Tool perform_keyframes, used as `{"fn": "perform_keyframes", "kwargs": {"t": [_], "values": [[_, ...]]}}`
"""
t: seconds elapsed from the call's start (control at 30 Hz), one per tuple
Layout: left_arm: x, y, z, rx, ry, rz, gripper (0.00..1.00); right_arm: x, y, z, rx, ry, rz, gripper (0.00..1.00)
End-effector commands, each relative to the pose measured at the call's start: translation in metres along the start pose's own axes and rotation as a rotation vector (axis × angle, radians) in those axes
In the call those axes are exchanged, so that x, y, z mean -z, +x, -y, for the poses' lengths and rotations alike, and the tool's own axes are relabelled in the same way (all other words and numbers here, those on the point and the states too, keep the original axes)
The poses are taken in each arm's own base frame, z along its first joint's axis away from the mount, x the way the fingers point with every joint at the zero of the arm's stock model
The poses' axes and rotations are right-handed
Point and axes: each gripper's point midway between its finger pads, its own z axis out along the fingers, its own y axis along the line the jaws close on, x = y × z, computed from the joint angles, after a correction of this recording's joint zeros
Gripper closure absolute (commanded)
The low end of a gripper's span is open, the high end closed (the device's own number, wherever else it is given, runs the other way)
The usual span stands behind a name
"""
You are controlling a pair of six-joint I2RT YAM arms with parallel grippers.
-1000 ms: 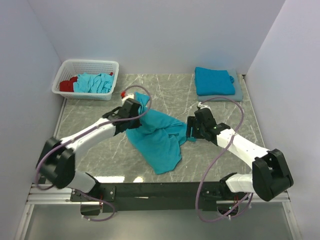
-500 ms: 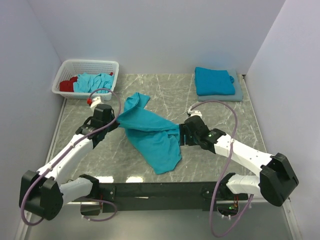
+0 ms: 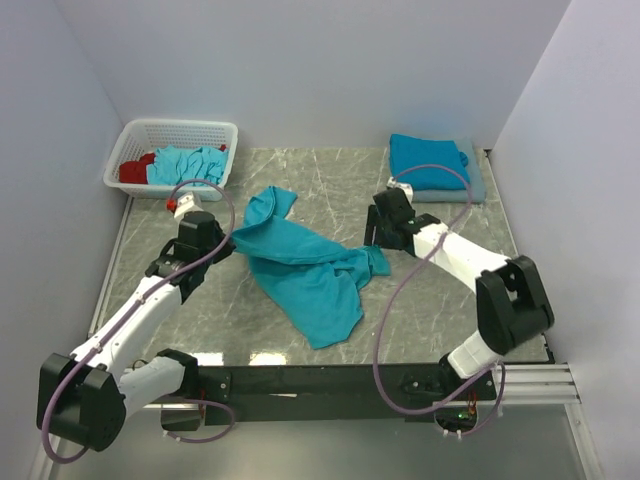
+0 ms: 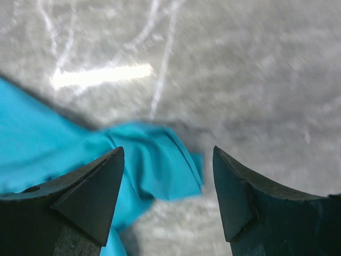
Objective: Fold and stack the t-shirts
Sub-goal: Flatten the tshirt out
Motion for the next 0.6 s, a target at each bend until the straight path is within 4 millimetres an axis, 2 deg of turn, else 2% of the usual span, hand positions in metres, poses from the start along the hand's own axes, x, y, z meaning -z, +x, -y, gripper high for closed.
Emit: {"fn": "perform_keyframes", "kwargs": {"t": [0.0, 0.03, 0.1, 0.17, 0.3, 0.5, 0.53, 0.57], "values": [[-0.005, -0.007, 0.014, 0.01, 0.063, 0.021, 0.99, -0.018, -0.021, -0.013, 0.019, -0.026, 0.018, 0.27], [-0.006, -0.007, 0.015, 0.008, 0.064, 0.018, 0.99, -0.02, -0.03, -0.016, 0.022, -0.033, 0.025, 0.27], [-0.009, -0.008, 0.015, 0.002, 0.058, 0.019, 0.99, -0.033, -0.028, -0.017, 0.023, -0.022, 0.003, 0.27], [-0.011, -0.009, 0.014, -0.003, 0.043, 0.018, 0.99, -0.039, -0.032, -0.021, 0.014, -0.033, -0.009, 0.3], [-0.014, -0.011, 0.012, 0.006, 0.032, 0.026, 0.99, -0.051, -0.014, -0.021, 0.022, -0.027, -0.073, 0.33], [-0.014, -0.013, 0.013, -0.003, 0.04, 0.032, 0.99, -0.051, 0.01, -0.019, 0.018, -0.042, -0.128, 0.36], [-0.014, -0.012, 0.012, -0.005, 0.038, 0.03, 1.0, -0.051, 0.016, -0.018, 0.017, -0.042, -0.141, 0.38], [-0.014, -0.012, 0.012, -0.002, 0.037, 0.029, 1.0, -0.051, 0.018, -0.017, 0.021, -0.04, -0.143, 0.48]]}}
